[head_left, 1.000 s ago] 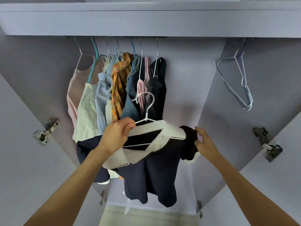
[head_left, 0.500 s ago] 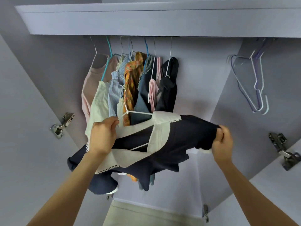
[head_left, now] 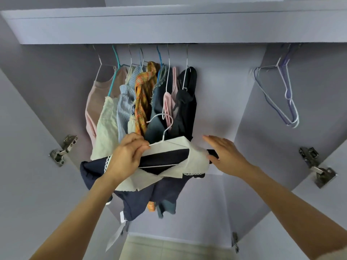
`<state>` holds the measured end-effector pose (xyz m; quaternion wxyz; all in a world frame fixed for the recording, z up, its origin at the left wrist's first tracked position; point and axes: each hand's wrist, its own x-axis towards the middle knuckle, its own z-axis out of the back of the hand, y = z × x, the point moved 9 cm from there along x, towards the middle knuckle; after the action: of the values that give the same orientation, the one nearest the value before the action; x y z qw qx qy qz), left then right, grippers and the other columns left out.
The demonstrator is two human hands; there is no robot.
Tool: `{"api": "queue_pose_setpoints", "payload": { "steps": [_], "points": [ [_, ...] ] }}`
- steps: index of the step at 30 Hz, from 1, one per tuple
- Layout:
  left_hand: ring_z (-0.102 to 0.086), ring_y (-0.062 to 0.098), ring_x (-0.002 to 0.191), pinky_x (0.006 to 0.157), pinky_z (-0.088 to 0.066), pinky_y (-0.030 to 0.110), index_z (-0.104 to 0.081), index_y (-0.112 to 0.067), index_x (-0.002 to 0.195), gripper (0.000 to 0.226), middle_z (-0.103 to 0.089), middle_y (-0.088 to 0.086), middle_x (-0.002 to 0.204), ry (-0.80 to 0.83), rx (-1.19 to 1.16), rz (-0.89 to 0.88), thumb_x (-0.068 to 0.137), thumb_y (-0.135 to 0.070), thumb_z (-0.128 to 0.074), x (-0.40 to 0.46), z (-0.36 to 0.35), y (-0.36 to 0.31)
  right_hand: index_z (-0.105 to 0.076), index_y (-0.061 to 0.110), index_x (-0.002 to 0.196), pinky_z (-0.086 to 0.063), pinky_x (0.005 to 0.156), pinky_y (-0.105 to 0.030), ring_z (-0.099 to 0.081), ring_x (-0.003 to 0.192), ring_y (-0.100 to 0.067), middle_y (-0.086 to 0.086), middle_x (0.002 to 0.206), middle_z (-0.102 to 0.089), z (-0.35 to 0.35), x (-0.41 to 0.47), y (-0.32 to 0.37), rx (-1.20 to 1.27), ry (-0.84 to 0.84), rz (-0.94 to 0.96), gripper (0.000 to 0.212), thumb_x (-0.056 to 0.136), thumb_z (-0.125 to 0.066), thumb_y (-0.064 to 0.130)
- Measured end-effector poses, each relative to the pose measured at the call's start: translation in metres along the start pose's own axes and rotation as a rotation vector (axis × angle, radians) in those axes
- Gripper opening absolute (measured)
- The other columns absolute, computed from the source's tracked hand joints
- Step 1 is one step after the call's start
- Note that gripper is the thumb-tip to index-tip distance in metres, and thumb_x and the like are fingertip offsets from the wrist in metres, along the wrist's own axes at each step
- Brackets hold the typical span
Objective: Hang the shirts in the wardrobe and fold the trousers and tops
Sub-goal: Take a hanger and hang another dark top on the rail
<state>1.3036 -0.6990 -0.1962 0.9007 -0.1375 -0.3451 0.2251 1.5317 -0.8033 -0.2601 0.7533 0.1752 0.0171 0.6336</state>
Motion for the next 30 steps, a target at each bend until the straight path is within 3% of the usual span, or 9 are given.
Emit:
{"api": "queue_pose_setpoints", "payload": {
  "steps": [2,5,9,12,17,22,25,27,30],
  "points": [
    [-0.056,0.017,0.092,0.078,-0.046,0.032,-0.069,-0.003,0.090,0.011,-0.057,0.004,0.100,0.008,-0.032,0.008,0.089,-0.004,-0.058,0.005,-0.006,-0.005,-0.047,0.024,0.131,-0.038,0.086,-0.023,-0.053,0.101,-0.014,0.004,0.119,-0.058,-0.009,-0.002,0.001,0.045,0.133,-0.027,0.036,0.095,-0.048,0.029],
    [-0.059,0.021,0.093,0.076,-0.050,0.038,-0.069,-0.004,0.093,0.014,-0.060,0.006,0.105,0.021,-0.032,0.060,0.091,-0.007,-0.056,0.011,-0.020,-0.007,-0.054,0.029,0.094,-0.038,0.060,-0.016,-0.051,0.069,-0.010,0.006,0.080,-0.057,-0.019,-0.024,-0.011,0.282,0.247,-0.155,0.009,0.095,-0.047,0.034],
    [-0.060,0.028,0.090,0.079,-0.045,0.034,-0.064,-0.002,0.095,0.015,-0.059,0.009,0.102,0.190,-0.088,0.110,0.093,-0.010,-0.052,0.020,-0.064,-0.017,-0.048,0.024,0.080,-0.035,0.057,-0.022,-0.051,0.063,-0.016,0.001,0.068,-0.055,-0.004,-0.059,-0.040,0.158,0.133,-0.257,0.020,0.097,-0.043,0.032],
    [-0.058,0.026,0.100,0.088,-0.043,0.034,-0.060,-0.006,0.109,0.019,-0.056,0.009,0.113,0.248,-0.128,0.195,0.092,-0.012,-0.054,0.034,-0.089,-0.020,-0.039,0.028,0.069,-0.034,0.056,-0.024,-0.049,0.064,-0.013,0.008,0.064,-0.049,0.008,-0.084,-0.062,0.036,0.162,-0.368,0.028,0.097,-0.043,0.033],
    [-0.042,0.036,0.119,0.098,-0.038,0.049,-0.050,-0.004,0.126,0.038,-0.045,0.019,0.127,0.096,-0.027,0.263,0.089,-0.009,-0.054,0.074,-0.092,-0.021,-0.056,0.019,0.111,-0.040,0.074,-0.032,-0.058,0.103,-0.027,-0.004,0.110,-0.063,0.034,-0.117,-0.097,-0.260,0.135,-0.690,0.027,0.098,-0.037,0.033],
    [-0.037,0.042,0.122,0.095,-0.041,0.053,-0.036,-0.005,0.136,0.054,-0.036,0.023,0.133,0.047,0.030,0.292,0.089,-0.018,-0.057,0.117,-0.099,-0.028,-0.056,0.010,0.111,-0.035,0.067,-0.030,-0.059,0.100,-0.033,-0.013,0.107,-0.064,0.060,-0.140,-0.116,-0.213,-0.079,-0.936,0.031,0.098,-0.034,0.028],
    [-0.039,0.043,0.121,0.087,-0.042,0.052,-0.026,-0.008,0.142,0.062,-0.033,0.022,0.135,0.072,0.041,0.324,0.090,-0.020,-0.056,0.139,-0.110,-0.025,-0.049,0.004,0.116,-0.036,0.069,-0.033,-0.056,0.102,-0.036,-0.017,0.109,-0.062,0.063,-0.132,-0.114,-0.024,-0.232,-0.940,0.032,0.099,-0.034,0.025],
    [-0.044,0.043,0.117,0.081,-0.043,0.051,-0.018,-0.010,0.145,0.064,-0.037,0.023,0.135,0.075,0.036,0.351,0.092,-0.019,-0.052,0.151,-0.113,-0.017,-0.043,0.003,0.122,-0.037,0.072,-0.034,-0.055,0.101,-0.037,-0.019,0.110,-0.060,0.056,-0.113,-0.107,0.086,-0.207,-0.871,0.032,0.098,-0.037,0.024],
    [-0.053,0.046,0.103,0.078,-0.043,0.049,-0.012,-0.010,0.147,0.061,-0.054,0.029,0.116,0.087,0.033,0.354,0.094,-0.013,-0.043,0.166,-0.117,-0.004,-0.039,0.010,0.127,-0.034,0.069,-0.033,-0.056,0.096,-0.036,-0.015,0.105,-0.062,0.060,-0.075,-0.093,-0.094,-0.168,-0.744,0.038,0.094,-0.040,0.028]
  ]
}}
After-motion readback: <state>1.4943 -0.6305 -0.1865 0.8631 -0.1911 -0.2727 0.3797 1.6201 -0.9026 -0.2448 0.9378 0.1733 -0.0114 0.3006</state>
